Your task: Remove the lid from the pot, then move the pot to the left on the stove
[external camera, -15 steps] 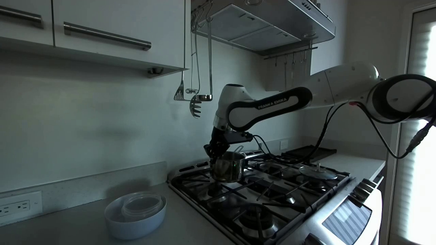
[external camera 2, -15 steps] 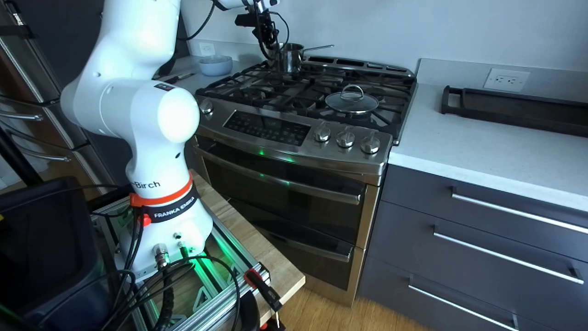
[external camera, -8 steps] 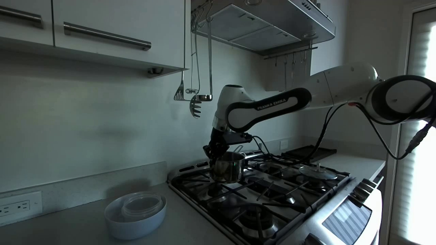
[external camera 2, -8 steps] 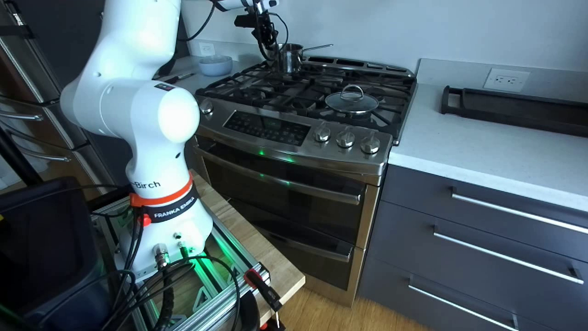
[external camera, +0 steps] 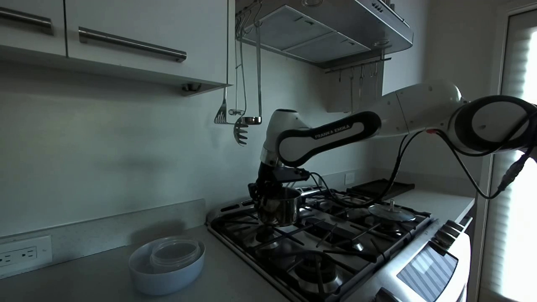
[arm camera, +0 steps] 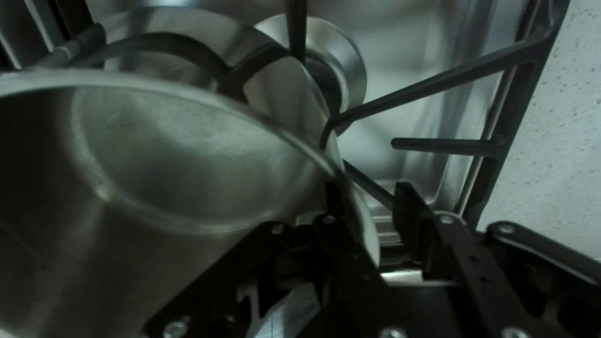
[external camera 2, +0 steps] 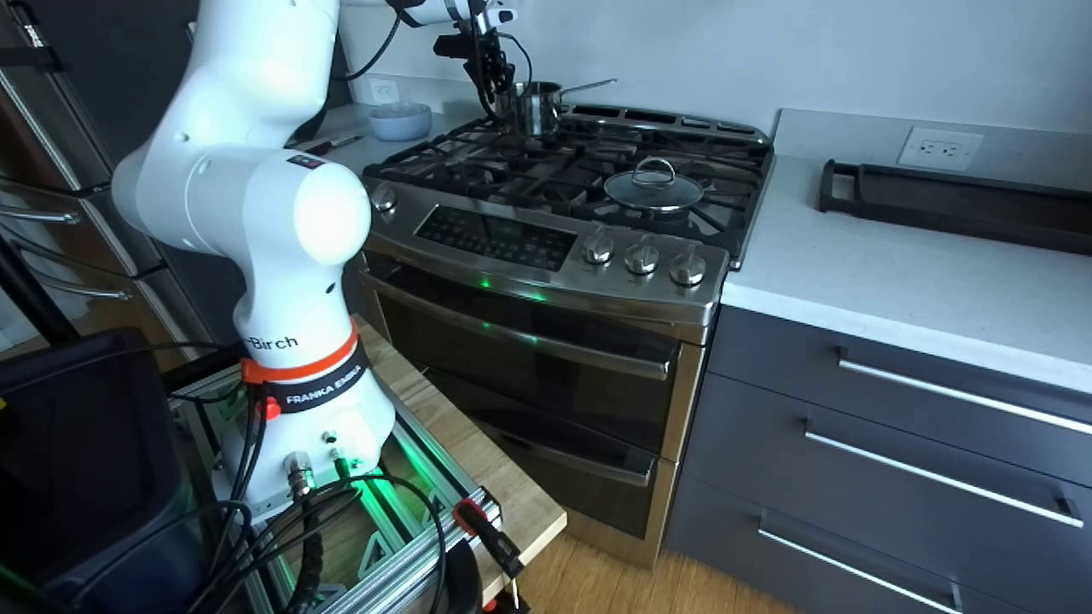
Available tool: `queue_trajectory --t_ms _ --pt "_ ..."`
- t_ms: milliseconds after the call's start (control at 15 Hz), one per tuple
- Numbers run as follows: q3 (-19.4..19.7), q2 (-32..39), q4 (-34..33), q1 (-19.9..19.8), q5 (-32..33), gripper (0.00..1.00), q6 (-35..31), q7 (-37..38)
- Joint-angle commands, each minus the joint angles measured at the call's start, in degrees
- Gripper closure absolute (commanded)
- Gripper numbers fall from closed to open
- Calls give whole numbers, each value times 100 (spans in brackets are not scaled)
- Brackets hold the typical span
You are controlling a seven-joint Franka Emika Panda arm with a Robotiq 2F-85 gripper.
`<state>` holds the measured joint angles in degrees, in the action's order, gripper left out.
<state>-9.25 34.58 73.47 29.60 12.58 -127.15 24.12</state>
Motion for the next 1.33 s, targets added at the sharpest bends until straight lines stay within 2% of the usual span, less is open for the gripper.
queue_trajectory --t_ms 0,333,533,933,1000,1067,1200,1267 --pt "-10 -11 -13 -2 -66 34 52 93" --pt "11 -185 65 -17 22 0 -55 2" --pt "-3 -345 164 -52 96 0 -205 -213" --pt "118 -656 359 -84 251 0 -55 -399" --pt "115 -682 404 -110 215 1 -60 -419" --pt "118 -707 455 -129 200 6 -62 -426" --pt "117 -770 600 -179 156 30 -104 -435" --pt "107 -792 677 -212 129 37 -130 -445"
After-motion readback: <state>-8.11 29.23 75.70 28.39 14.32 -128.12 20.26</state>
